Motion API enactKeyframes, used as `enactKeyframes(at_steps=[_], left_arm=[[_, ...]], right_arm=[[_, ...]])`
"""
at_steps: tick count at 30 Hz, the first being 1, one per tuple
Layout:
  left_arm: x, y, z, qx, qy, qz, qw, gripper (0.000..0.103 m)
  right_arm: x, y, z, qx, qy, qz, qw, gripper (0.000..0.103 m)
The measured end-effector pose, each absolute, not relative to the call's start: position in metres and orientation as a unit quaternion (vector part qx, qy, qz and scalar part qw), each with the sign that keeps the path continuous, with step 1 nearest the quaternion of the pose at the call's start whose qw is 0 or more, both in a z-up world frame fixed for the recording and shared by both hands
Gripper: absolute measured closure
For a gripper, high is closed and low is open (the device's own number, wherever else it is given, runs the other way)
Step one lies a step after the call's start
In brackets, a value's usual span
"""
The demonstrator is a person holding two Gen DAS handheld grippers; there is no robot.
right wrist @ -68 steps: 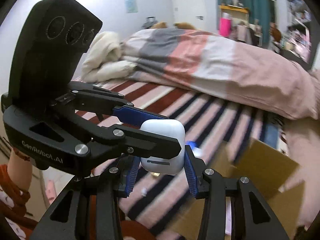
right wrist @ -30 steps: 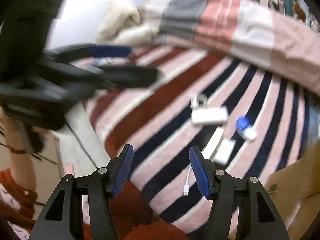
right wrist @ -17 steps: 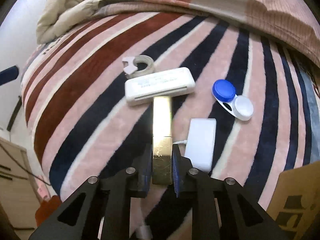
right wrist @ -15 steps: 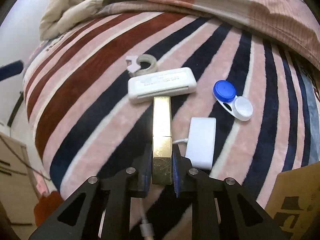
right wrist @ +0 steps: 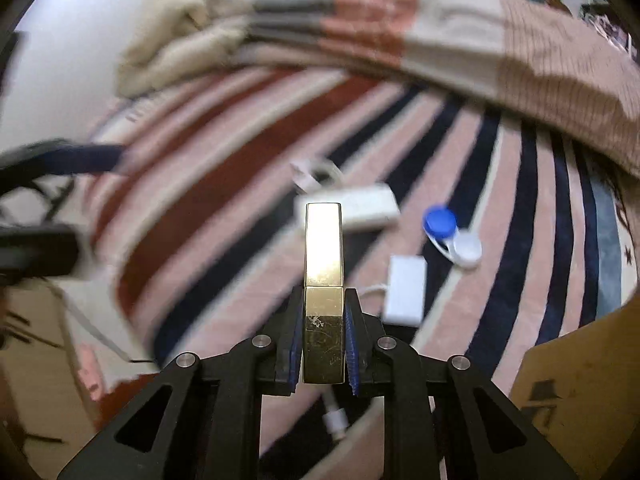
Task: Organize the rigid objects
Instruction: 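Place the gold bar into the cardboard box and release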
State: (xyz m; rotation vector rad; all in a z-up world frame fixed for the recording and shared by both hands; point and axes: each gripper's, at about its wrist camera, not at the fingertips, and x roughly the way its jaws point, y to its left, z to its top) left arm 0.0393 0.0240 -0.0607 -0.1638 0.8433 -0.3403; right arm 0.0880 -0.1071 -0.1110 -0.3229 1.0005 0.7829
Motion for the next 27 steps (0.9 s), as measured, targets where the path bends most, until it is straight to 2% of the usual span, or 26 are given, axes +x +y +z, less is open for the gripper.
enactKeyframes(at_steps=[1,3,5,7,10,17,26,27], left_arm=[[0.042,0.018,-0.054,-0.078,0.402,-0.171,0.896,0.021],[0.049,0.005,-0.040,-0.082,0.394,-0.192,0.895,0.030],[0.055,-0.010,-0.025,-0.085,0.385,-0.222,0.892,0.050],[0.059,-0.025,-0.011,-0.081,0.376,-0.243,0.891,0.062],[0.068,-0.053,0.006,-0.070,0.364,-0.265,0.890,0.068],[0.103,-0.140,0.019,-0.024,0.380,-0.315,0.869,0.070],[0.143,-0.216,-0.017,0.014,0.450,-0.343,0.825,0.069],[0.146,-0.220,-0.020,0.025,0.456,-0.330,0.826,0.066]], right_arm=[[0.081,-0.110,-0.096,-0.141,0.456,0.378,0.793,0.090],[0.069,-0.117,-0.068,-0.131,0.434,0.398,0.797,0.090],[0.057,-0.125,-0.040,-0.123,0.412,0.415,0.802,0.090],[0.050,-0.135,-0.017,-0.115,0.395,0.424,0.807,0.090],[0.047,-0.159,0.005,-0.107,0.376,0.419,0.819,0.090],[0.065,-0.235,0.017,-0.077,0.379,0.376,0.842,0.090],[0.097,-0.312,-0.007,-0.055,0.444,0.309,0.839,0.090],[0.100,-0.314,-0.012,-0.058,0.451,0.304,0.838,0.090]])
